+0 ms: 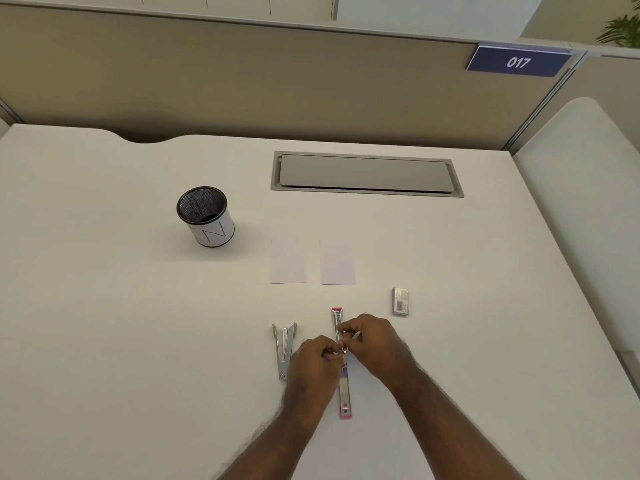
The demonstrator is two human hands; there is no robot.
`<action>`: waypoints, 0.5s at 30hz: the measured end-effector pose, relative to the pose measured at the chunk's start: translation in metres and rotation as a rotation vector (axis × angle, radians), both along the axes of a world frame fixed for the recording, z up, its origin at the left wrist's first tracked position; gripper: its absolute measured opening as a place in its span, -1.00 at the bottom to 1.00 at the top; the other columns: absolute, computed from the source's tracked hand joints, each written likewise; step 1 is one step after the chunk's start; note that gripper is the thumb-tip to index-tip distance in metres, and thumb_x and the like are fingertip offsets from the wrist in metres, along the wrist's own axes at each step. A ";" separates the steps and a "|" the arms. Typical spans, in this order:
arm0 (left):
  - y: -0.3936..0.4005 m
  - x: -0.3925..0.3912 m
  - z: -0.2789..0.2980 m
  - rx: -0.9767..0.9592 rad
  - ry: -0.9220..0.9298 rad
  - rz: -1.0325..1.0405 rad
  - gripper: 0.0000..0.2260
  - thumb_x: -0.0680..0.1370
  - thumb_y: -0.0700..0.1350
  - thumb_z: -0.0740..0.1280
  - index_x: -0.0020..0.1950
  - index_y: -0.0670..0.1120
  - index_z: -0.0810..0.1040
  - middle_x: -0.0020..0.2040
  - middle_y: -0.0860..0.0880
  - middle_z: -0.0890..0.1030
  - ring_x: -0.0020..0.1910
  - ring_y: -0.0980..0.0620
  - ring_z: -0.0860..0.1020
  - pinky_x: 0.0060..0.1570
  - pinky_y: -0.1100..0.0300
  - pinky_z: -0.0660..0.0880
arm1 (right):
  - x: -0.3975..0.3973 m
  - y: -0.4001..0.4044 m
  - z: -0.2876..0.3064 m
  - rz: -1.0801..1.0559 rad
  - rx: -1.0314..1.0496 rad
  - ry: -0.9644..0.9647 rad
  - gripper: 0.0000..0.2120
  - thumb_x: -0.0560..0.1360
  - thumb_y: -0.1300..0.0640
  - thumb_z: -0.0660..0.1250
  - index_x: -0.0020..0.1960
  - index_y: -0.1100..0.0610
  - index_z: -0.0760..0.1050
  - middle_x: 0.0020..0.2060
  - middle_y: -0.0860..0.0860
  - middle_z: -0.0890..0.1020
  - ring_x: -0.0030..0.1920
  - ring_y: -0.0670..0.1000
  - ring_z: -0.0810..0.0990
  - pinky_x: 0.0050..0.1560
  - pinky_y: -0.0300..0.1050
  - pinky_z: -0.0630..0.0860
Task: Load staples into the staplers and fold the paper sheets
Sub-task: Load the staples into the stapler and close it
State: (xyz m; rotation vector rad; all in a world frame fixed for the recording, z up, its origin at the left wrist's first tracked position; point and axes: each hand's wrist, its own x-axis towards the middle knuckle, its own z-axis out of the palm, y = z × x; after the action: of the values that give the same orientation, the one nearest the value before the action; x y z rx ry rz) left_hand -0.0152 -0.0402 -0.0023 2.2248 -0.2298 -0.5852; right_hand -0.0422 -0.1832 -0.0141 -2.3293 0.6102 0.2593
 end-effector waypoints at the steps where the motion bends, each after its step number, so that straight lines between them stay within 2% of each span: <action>1: 0.000 0.000 0.000 -0.004 -0.006 -0.003 -0.86 0.51 -0.19 0.29 -0.14 -0.05 0.64 -0.20 0.06 0.65 -0.24 0.11 0.55 -0.38 0.48 0.32 | 0.000 0.000 0.000 0.012 -0.016 0.002 -0.77 0.51 0.08 0.34 0.13 -0.03 0.64 0.05 -0.10 0.66 -0.01 -0.11 0.60 0.06 -0.24 0.49; 8: 0.000 -0.001 -0.001 0.013 -0.069 -0.048 -0.84 0.56 -0.18 0.26 -0.03 -0.06 0.64 -0.14 0.05 0.64 -0.26 0.15 0.50 -0.34 0.54 0.36 | -0.002 -0.002 -0.005 0.108 -0.108 0.012 -0.77 0.50 0.06 0.35 0.14 -0.04 0.62 0.00 -0.11 0.61 -0.10 -0.16 0.50 -0.01 -0.19 0.52; 12: -0.001 -0.002 -0.001 0.018 -0.077 -0.065 -0.88 0.57 -0.15 0.28 -0.03 -0.05 0.63 -0.11 0.05 0.64 -0.21 0.13 0.52 -0.33 0.53 0.32 | 0.002 -0.003 -0.008 0.175 -0.171 0.032 -0.84 0.51 0.06 0.33 0.03 0.05 0.63 -0.05 -0.03 0.62 -0.10 -0.04 0.56 -0.01 -0.03 0.57; 15: -0.001 -0.002 -0.002 0.021 -0.082 -0.074 -0.90 0.58 -0.11 0.30 0.00 -0.04 0.61 -0.08 0.05 0.64 -0.16 0.12 0.53 -0.30 0.53 0.31 | 0.002 -0.004 -0.009 0.189 -0.179 0.036 -0.84 0.50 0.06 0.33 0.04 0.03 0.62 -0.04 -0.03 0.62 -0.10 -0.03 0.57 0.00 0.00 0.58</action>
State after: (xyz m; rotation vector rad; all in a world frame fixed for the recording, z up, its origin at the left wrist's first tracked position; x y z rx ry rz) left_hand -0.0173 -0.0414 -0.0047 2.2709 -0.3502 -0.5389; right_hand -0.0400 -0.1872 -0.0230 -2.5639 0.4462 0.3463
